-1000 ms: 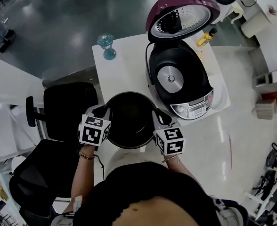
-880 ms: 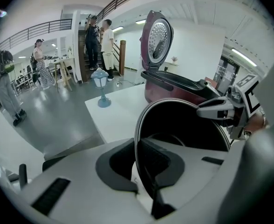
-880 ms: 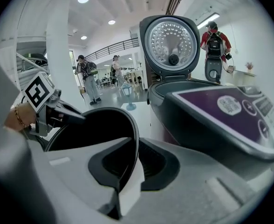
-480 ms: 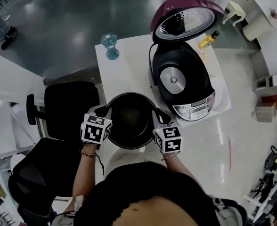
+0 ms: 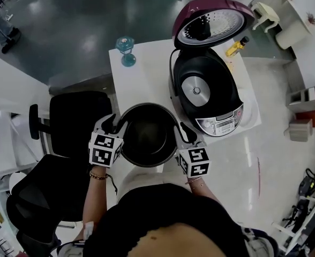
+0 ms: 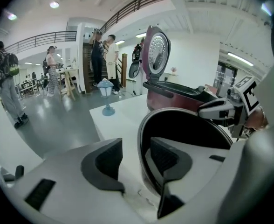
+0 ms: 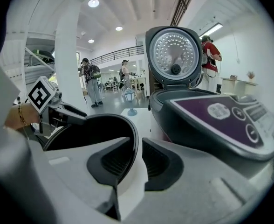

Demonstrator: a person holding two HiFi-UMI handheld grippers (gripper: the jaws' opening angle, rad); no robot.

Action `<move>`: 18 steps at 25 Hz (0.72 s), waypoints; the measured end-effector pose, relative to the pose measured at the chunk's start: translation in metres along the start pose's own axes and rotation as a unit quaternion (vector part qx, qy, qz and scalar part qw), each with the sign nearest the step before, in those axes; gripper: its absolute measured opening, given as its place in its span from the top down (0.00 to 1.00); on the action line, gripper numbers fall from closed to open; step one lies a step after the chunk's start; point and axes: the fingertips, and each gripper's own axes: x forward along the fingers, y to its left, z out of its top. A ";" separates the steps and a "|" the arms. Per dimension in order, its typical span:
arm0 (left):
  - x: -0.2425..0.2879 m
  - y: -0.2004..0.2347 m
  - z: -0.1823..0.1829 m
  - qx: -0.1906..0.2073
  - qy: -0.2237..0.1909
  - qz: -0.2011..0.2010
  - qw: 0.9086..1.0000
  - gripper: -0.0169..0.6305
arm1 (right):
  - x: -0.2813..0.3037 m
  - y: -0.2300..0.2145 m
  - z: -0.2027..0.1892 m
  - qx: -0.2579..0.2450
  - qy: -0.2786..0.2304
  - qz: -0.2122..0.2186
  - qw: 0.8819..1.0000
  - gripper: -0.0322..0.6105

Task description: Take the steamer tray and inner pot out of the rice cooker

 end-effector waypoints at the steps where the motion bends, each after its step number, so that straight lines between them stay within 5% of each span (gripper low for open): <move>1: -0.007 0.005 0.003 -0.009 -0.013 0.008 1.000 0.71 | -0.004 0.000 0.000 0.005 -0.002 0.004 1.000 0.85; 5: -0.047 0.014 0.024 -0.053 -0.098 0.036 0.993 0.72 | -0.031 -0.002 0.015 0.024 -0.045 0.024 0.998 0.85; 10: -0.105 0.011 0.052 -0.118 -0.234 0.070 0.962 0.93 | -0.067 0.007 0.052 0.055 -0.142 0.064 0.986 0.86; 18: -0.174 -0.012 0.069 -0.092 -0.323 0.151 0.930 0.94 | -0.096 0.027 0.090 0.014 -0.227 0.095 0.969 0.86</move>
